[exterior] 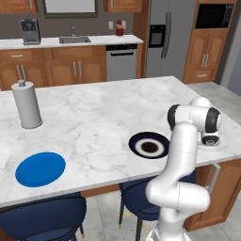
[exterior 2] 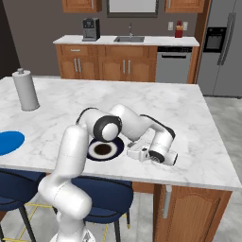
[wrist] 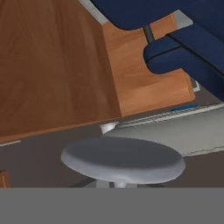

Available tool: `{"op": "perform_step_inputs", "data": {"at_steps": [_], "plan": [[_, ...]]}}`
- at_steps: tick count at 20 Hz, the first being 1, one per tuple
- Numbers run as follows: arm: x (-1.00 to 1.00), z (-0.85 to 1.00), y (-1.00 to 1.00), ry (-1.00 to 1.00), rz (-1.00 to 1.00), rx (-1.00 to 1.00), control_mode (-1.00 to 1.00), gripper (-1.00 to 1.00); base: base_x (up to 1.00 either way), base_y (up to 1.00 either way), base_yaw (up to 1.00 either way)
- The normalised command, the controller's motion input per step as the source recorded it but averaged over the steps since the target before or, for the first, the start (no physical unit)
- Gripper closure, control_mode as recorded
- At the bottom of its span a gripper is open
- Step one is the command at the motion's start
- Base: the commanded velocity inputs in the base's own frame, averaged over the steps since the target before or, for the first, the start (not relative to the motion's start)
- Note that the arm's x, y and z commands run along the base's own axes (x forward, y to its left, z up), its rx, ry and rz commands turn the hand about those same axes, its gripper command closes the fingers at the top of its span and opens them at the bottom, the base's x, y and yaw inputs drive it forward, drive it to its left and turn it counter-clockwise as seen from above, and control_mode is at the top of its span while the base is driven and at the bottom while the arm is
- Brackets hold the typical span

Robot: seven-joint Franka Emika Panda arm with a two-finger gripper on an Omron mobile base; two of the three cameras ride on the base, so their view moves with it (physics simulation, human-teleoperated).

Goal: Retrieve the wine glasses from the counter and place one next to each plate.

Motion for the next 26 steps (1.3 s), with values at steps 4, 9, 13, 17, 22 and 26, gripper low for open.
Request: {"op": "perform_step_inputs", "data": {"at_steps": [4,9,13,17,22,26], "plan": [[0.1,-0.35,0.0,0.0,0.0,0.0,-1.0,1.0,0.0,0.0,0.0],[-0.01,-0.33,-0.02,-0.01,0.0,0.0,-1.0,-1.0,0.0,0.0,0.0],[-0.03,-0.16,-0.12,-0.02,0.01,0.0,-1.0,-1.0,0.0,0.0,0.0],[-0.08,-0.11,-0.22,-0.01,0.0,0.0,-1.0,-1.0,0.0,0.0,0.0],[0.0,-0.06,-0.4,0.0,0.0,0.0,-1.0,-1.0,0.0,0.0,0.0],[-0.08,0.0,-0.56,0.0,0.0,0.02,-1.0,-1.0,0.0,0.0,0.0]]}}
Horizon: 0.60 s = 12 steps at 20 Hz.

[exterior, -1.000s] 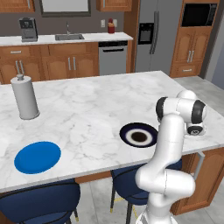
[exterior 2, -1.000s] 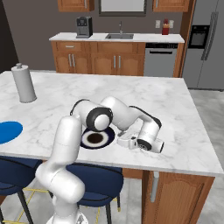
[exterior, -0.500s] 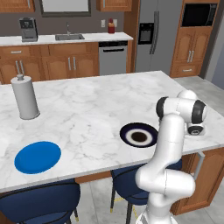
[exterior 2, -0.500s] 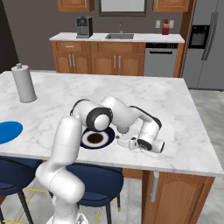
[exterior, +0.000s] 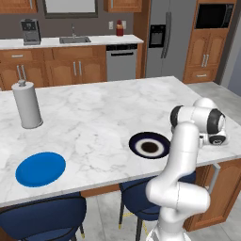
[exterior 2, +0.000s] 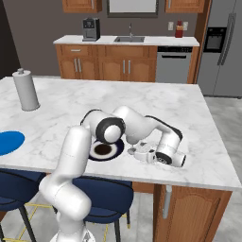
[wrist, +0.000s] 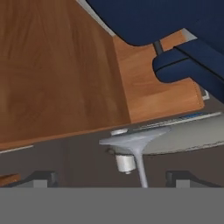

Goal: Retrieve the wine glasses from the counter and place one next to each plate.

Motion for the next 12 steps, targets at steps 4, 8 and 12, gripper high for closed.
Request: {"op": "perform_step_inputs", "data": {"at_steps": [4,8,12], "plan": [[-0.6,0.21,-0.42,-0.01,0.0,0.07,-1.0,-1.0,0.0,0.0,0.0],[-0.93,0.48,-0.17,-0.16,0.0,0.06,-1.0,-1.0,0.0,0.0,0.0],[-0.92,0.83,0.13,-0.27,0.0,0.07,-1.0,-1.0,0.0,0.0,0.0]]}}
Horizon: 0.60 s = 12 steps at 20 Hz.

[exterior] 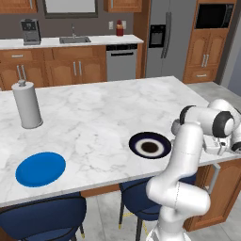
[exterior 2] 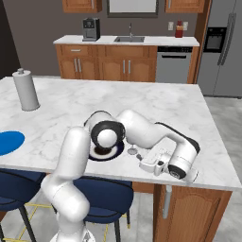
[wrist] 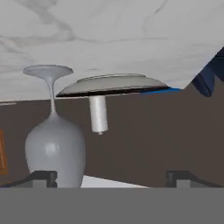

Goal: Retrieve the wine glasses from the counter and place one next to each plate.

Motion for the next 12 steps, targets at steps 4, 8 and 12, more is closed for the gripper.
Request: {"op": "perform_step_inputs", "data": {"at_steps": [4,8,12], "plan": [[-0.83,1.0,0.12,-0.21,0.03,0.03,-1.0,-1.0,0.0,0.0,0.0],[-0.75,1.0,0.18,-0.12,0.03,0.0,-1.0,-1.0,0.0,0.0,0.0],[-0.93,0.79,0.61,-0.11,0.0,0.0,-1.0,-1.0,0.0,0.0,0.0]]}}
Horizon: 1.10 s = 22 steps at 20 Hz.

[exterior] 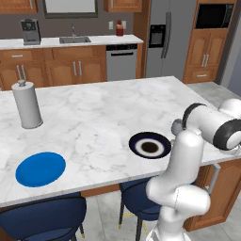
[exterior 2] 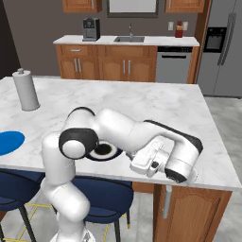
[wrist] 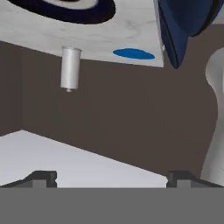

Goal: Retrieve the wine glasses from the counter and place one next to each plate.

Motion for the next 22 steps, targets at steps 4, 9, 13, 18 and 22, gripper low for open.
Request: {"op": "perform_step_inputs", "data": {"at_steps": [4,9,13,18,22], "plan": [[-0.99,0.39,0.91,-0.12,0.0,0.0,-1.0,-1.0,0.0,0.0,0.0],[-0.56,0.19,0.84,-0.07,-0.08,0.0,-1.0,-1.0,0.0,0.0,0.0],[0.08,0.43,0.07,0.02,-0.2,0.02,-1.0,-1.0,0.0,0.0,0.0],[0.09,0.47,-0.13,0.01,-0.1,0.09,-1.0,-1.0,0.0,0.0,0.0],[-0.1,0.38,0.05,0.0,-0.02,0.1,-1.0,-1.0,0.0,0.0,0.0]]}}
